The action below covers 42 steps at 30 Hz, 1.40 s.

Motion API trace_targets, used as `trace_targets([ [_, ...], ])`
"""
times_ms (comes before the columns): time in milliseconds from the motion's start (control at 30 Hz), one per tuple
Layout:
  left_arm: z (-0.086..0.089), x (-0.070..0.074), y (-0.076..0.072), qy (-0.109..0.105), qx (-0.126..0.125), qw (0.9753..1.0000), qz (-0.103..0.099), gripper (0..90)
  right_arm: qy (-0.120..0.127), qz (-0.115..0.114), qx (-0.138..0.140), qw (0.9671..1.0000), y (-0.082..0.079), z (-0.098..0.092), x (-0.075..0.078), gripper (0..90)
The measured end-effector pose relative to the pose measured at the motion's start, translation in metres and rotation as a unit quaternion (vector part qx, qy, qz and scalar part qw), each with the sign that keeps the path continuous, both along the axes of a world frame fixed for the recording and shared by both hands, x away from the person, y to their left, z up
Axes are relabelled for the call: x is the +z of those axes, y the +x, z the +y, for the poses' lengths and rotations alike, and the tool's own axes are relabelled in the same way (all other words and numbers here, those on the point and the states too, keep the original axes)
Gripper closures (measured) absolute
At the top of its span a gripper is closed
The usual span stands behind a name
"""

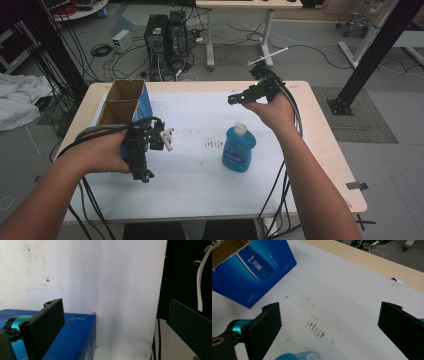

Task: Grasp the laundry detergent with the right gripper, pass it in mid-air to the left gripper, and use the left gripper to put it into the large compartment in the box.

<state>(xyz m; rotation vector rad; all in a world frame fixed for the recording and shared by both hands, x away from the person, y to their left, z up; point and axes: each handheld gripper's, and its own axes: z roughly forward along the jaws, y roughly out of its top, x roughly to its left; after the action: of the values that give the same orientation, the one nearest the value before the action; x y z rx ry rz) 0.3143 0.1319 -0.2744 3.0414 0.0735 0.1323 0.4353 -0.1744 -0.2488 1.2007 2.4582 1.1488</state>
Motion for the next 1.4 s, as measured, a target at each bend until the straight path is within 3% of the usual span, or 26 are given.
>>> trace_targets([
  [133,-0.002,0.0,0.0,0.0,-0.002,1.0,0.001,1.7,0.003,0.0,-0.008,1.0,-0.002,-0.009,-0.001,4.1],
  [267,-0.005,0.0,-0.001,0.0,-0.005,1.0,0.001,1.7,0.007,0.0,-0.018,0.9998,-0.011,-0.029,-0.004,4.1],
  [400,-0.006,0.0,0.0,0.0,-0.005,1.0,0.002,1.7,0.007,-0.001,-0.019,0.9998,-0.014,-0.033,-0.005,4.1],
  [433,-0.006,0.0,0.0,-0.002,-0.005,1.0,0.002,1.7,0.01,-0.002,-0.023,0.9997,-0.02,-0.046,-0.006,4.1],
  [600,-0.009,0.0,-0.001,0.0,-0.008,1.0,0.001,1.7,0.012,-0.002,-0.028,0.9995,-0.027,-0.06,-0.01,4.1],
  [767,-0.009,0.0,-0.001,0.001,-0.007,1.0,0.0,1.7,0.009,0.003,-0.027,0.9996,-0.036,-0.076,-0.024,4.1],
  [1000,-0.008,-0.001,-0.001,0.004,-0.006,1.0,0.003,1.7,0.017,-0.006,0.014,0.9997,-0.058,-0.095,-0.052,4.1],
  [1400,-0.013,-0.005,0.002,0.006,-0.009,0.9999,0.006,1.7,0.019,-0.019,0.054,0.9982,-0.078,-0.1,-0.076,4.1],
])
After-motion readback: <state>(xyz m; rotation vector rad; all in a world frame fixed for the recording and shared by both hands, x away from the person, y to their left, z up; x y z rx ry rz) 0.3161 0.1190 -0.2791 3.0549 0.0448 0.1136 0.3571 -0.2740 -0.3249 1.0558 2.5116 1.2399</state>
